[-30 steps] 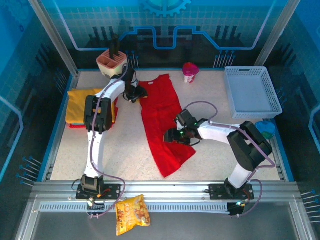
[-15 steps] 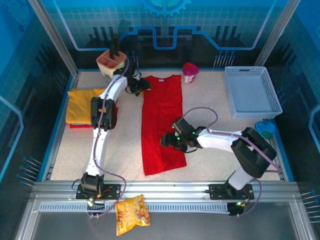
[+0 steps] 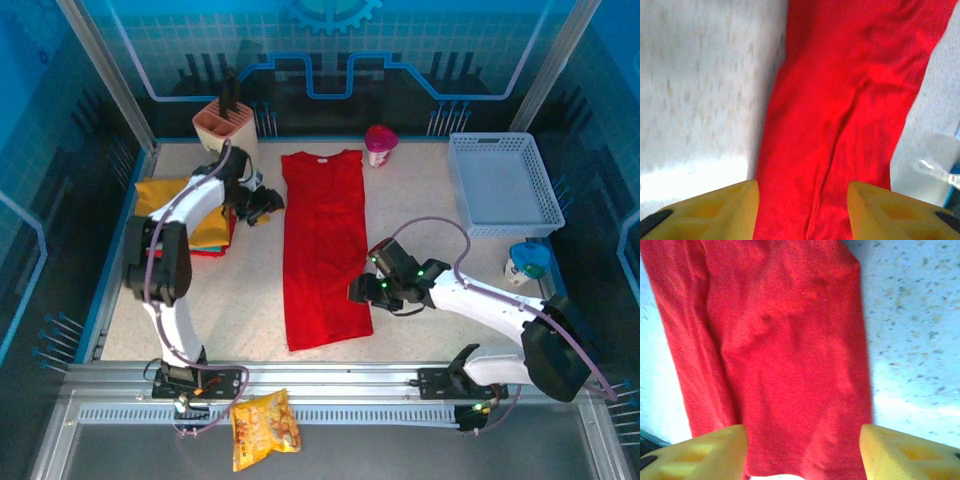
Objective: Fold and stack the t-shirts
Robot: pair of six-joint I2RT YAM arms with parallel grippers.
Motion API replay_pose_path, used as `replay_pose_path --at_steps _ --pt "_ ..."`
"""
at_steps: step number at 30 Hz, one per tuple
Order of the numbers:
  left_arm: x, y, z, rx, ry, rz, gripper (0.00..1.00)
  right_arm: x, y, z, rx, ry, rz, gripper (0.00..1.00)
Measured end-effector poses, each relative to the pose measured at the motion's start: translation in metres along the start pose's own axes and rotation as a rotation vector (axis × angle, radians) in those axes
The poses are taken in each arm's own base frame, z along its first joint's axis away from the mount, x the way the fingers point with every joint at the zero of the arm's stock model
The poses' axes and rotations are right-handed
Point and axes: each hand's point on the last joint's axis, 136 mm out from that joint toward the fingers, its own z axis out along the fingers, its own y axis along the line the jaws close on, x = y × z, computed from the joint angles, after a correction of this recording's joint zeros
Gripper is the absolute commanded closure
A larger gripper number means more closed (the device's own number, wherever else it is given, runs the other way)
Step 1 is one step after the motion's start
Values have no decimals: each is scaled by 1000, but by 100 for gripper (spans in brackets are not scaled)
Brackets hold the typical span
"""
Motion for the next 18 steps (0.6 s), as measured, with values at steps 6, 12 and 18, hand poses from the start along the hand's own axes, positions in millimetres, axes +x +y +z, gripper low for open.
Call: replay_pose_path --at_steps 6,12,18 --pt "92 36 0 -27 106 -28 49 30 -28 13 42 100 11 46" --pt "176 55 -5 -43 190 -18 49 50 -44 21 70 150 11 46" --pt "238 64 -10 -22 245 -13 51 51 -44 21 85 129 12 51"
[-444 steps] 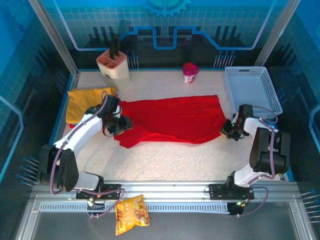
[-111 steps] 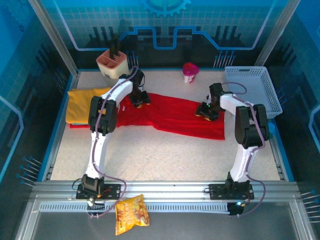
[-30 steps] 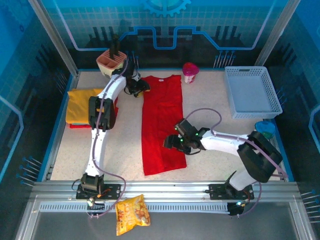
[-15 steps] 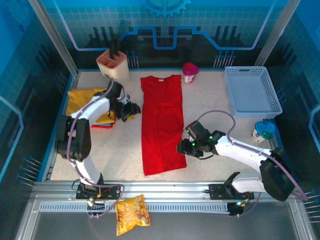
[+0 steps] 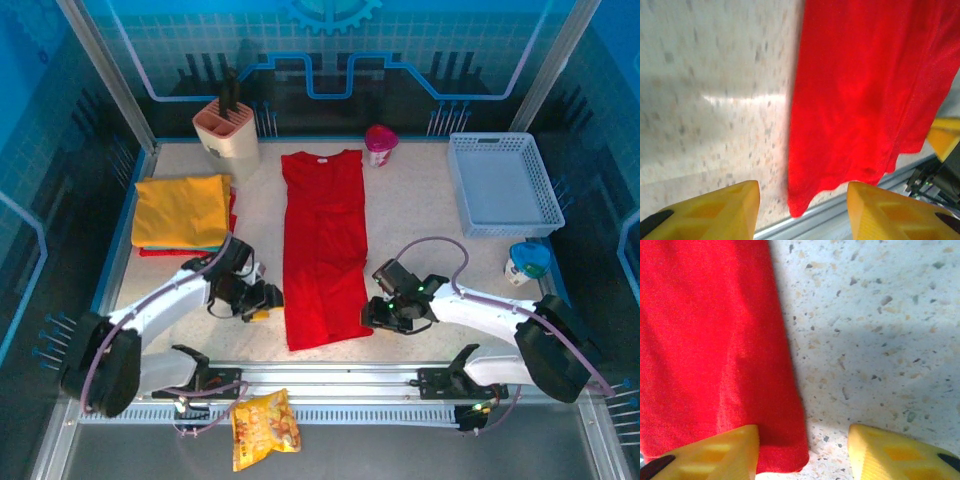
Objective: Fold and stack the t-shirts
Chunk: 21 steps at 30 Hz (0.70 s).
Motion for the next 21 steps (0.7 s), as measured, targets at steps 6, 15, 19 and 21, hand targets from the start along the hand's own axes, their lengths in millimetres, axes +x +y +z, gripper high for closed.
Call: replay_pose_path --at_steps 6,15,19,21 --pt "25 5 -1 30 -5 -29 53 1 -1 1 17 -15 13 54" --pt "35 12 11 13 26 -87 56 12 4 0 33 -19 -28 50" --pt "41 13 21 -14 64 -79 60 17 4 -2 42 8 -24 50" --pt "45 11 24 -19 79 -71 61 17 5 -3 45 13 -23 51"
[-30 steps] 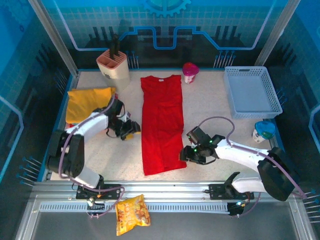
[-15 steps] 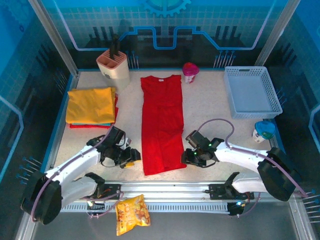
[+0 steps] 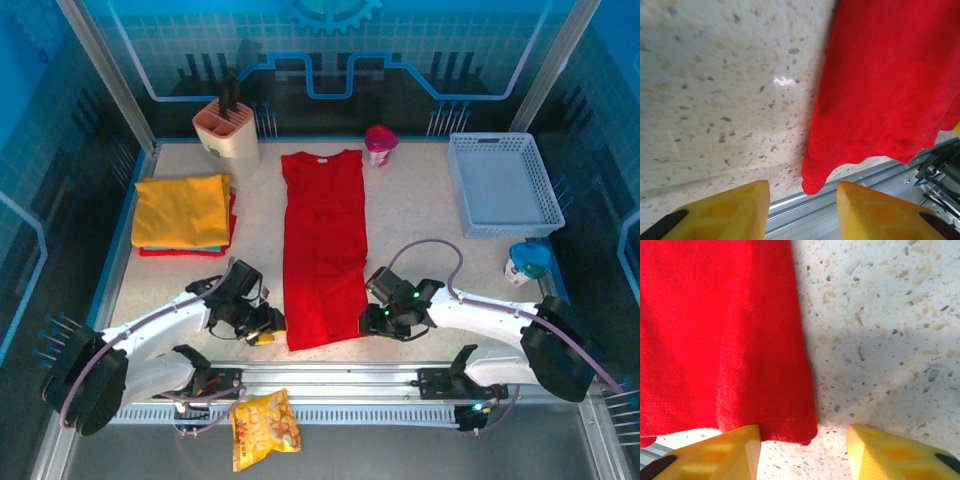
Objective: Fold and stack the t-shirts
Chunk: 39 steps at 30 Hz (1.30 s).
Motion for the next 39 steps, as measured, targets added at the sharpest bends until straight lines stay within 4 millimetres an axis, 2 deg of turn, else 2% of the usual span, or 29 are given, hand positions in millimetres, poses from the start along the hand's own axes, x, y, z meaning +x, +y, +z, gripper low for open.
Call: replay_pose_path --at_steps 10,18,25,28,31,34,39 --pt "11 -7 14 -9 38 14 65 1 7 4 -12 28 4 54" --pt "11 -6 27 -33 57 15 66 2 6 8 -6 44 9 59" --pt "9 -6 32 -45 65 -4 69 -2 13 7 -38 28 12 75" --pt "9 -6 34 -54 72 -9 71 -3 16 7 -47 26 10 79" --pt "9 -6 34 -60 75 -19 74 -3 16 7 -53 22 16 91" --pt "8 -7 35 -68 78 -30 80 -1 14 5 -60 17 29 96" --pt "9 -8 37 -76 81 -20 91 7 12 -3 -69 16 57 99"
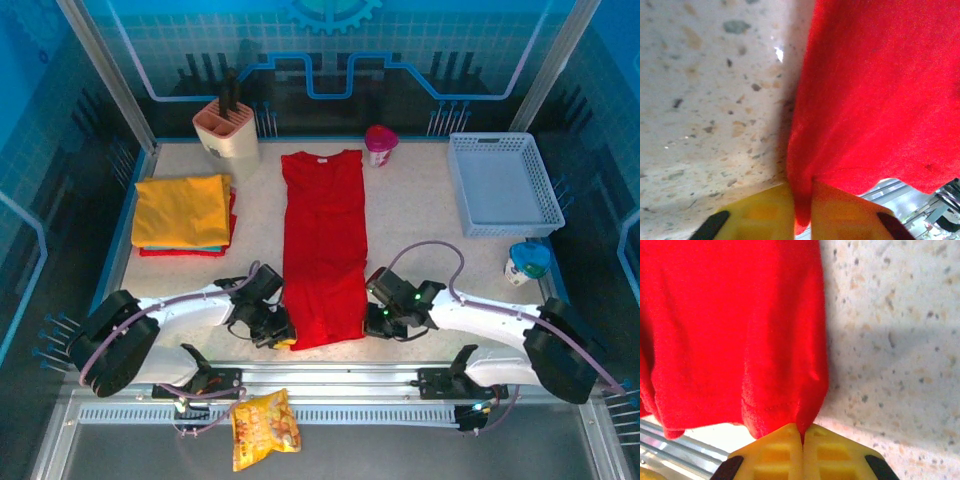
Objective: Fold and stack the t-shirts
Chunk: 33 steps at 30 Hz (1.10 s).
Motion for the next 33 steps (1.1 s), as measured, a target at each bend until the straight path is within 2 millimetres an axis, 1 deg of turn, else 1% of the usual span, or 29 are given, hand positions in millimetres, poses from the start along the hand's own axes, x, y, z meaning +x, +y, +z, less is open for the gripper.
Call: replay_pose_path --at_steps 4,9,10,12,15,16,20,24,26,28,33 --pt "-2 -1 -3 -13 -22 23 93 13 -3 -5 4 15 16 100" --pt "-2 -1 -7 -12 -39 37 95 26 -19 -3 28 22 55 100" --pt "-2 -1 -7 -12 -39 37 95 28 -24 -3 34 21 65 95" --pt "-2 0 -7 -14 -38 39 94 30 -29 -4 37 18 82 71" --pt "-1 1 -7 -20 -38 38 93 29 -29 -8 30 2 91 53" --pt "-1 1 -7 -20 -37 40 92 28 -30 -9 30 -3 90 49" --pt "-1 3 -6 -28 -33 49 88 27 -33 -10 43 -10 89 47" --pt "-1 3 -5 -30 -32 49 85 22 -30 -9 26 -22 98 51" --pt "-1 3 -5 -31 -32 49 81 20 -28 -7 23 -20 93 54" --pt "-1 3 -5 -30 -32 52 73 21 -27 -3 28 -8 90 54" --pt "-2 1 -5 -21 -33 53 72 22 -27 2 52 15 90 58"
